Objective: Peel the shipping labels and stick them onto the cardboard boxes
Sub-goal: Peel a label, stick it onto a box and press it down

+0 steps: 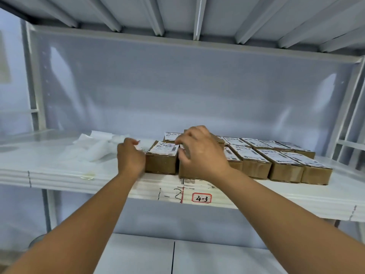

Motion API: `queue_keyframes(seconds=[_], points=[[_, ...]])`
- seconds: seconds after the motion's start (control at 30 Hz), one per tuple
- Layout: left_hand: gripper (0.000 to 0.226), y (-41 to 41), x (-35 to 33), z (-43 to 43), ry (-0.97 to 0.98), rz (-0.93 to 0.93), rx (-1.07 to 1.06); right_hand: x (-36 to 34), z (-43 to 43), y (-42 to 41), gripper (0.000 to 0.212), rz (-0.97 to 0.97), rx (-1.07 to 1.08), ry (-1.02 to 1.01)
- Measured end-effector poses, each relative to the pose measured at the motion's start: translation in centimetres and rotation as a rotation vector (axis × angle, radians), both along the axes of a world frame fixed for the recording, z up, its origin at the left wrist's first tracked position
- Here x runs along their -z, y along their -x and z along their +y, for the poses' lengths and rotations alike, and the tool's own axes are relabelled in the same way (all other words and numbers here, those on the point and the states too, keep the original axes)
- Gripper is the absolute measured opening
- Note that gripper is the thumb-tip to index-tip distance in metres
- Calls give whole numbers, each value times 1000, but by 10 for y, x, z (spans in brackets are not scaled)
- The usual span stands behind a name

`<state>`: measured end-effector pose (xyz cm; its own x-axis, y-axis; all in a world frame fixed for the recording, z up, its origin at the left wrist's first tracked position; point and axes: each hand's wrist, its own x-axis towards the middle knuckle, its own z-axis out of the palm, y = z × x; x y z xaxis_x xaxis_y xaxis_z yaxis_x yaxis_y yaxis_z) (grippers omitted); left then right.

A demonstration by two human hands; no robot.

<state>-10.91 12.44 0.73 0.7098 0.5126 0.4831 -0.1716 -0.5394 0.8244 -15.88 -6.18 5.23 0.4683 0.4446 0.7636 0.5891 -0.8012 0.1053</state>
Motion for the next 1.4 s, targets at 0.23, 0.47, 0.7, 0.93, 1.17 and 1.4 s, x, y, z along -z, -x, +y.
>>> queue_keyframes(seconds=[0.23,0.47,0.7,0.93,1.17,1.4], points=[[29,-47,16,41,-610,416,30,-10,36,-14,27,6,57,311],[48,-54,14,41,-770,639,107,10,52,-32,33,46,122,551],[39,-51,11,41,-742,619,121,22,53,-35,32,89,125,404],[21,-49,15,45,-662,327,101,21,55,-32,27,122,148,357],[24,-38,8,46,-331,-18,-158,23,55,-30,24,198,180,276],[12,16,-1,29,263,-331,11,17,63,-25,33,244,254,343]])
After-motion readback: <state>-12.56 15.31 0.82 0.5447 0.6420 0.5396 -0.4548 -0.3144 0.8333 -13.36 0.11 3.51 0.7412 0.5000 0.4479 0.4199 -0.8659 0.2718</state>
